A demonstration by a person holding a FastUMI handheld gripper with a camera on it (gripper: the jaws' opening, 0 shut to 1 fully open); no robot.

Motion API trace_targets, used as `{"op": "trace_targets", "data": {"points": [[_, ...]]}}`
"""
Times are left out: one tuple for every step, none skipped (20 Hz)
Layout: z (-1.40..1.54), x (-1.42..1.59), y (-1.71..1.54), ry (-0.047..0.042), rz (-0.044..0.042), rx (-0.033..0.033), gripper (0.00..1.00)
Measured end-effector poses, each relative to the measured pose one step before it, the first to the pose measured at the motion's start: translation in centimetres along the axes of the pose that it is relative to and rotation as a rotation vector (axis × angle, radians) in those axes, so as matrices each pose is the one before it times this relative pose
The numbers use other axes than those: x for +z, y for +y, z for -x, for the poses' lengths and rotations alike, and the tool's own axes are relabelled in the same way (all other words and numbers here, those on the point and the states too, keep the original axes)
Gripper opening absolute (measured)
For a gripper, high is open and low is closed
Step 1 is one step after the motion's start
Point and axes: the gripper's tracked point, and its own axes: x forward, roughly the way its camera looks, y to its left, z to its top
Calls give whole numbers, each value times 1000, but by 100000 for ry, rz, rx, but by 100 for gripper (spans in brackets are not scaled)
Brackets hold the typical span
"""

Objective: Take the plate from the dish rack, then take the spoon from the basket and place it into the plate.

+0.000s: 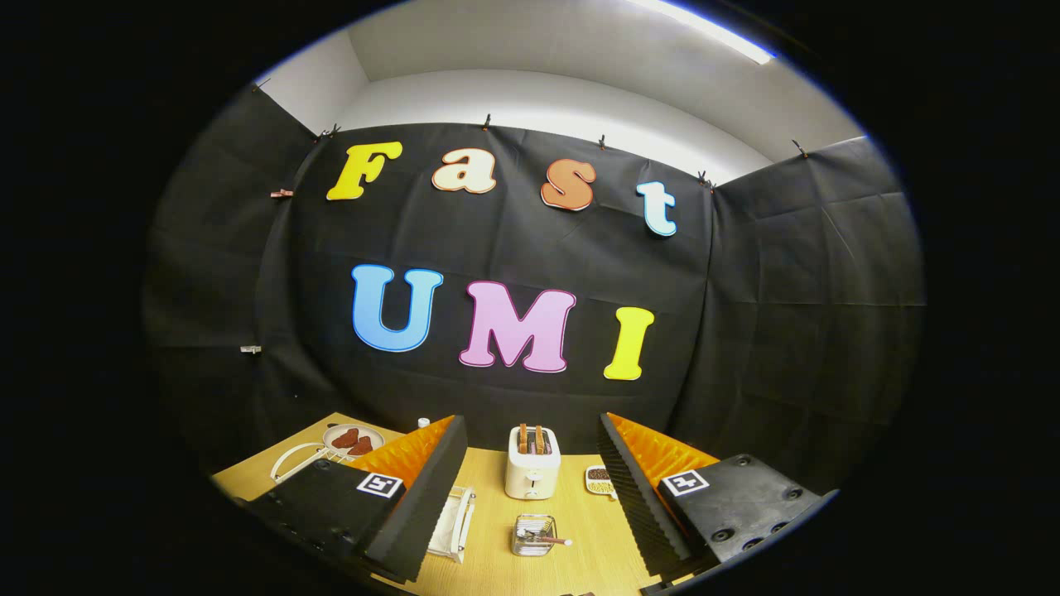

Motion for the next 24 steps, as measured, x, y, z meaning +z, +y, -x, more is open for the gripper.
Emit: {"op": "trace_targets", "data": {"points": [[125,27,-2,-219,97,-8,97],[65,-34,-48,152,122,-170,97],[-152,-41,77,217,-9,40,97],[-15,-7,104,148,-133,35,97],[-83,-46,-10,142,-15,-265,97],[-70,43,144,139,-97,222,97],[-205,-123,450,740,-449,1159,97],[-144,-277,585,1277,-638,1525,97],[-417,-296,540,1796,-775,1780,97],[-499,-448,921,2373,-1312,2507,97],[-521,-518,704,2096,-1336,1980,97],[-647,-480,872,2219,-1278,2015,97],[-935,-542,993,2624,-735,2064,97],[-734,-529,743,2177,60,1787,97],[-1021,-560,1151,2686,74,2375,97],[-1009,-714,1218,2990,4,2699,97],[-1124,-747,1222,3638,-795,2926,97],[-1183,-755,1262,3436,-2338,3023,98],[-1201,-683,1120,3775,-3462,2796,98],[-1324,-786,704,3812,-3608,1241,98],[-1030,-636,461,3974,-3457,176,98],[-1409,-628,240,2815,-2553,-171,98],[-1562,-623,-112,2944,-1965,-708,98],[-1411,-1048,105,3563,-1588,-642,97]]}}
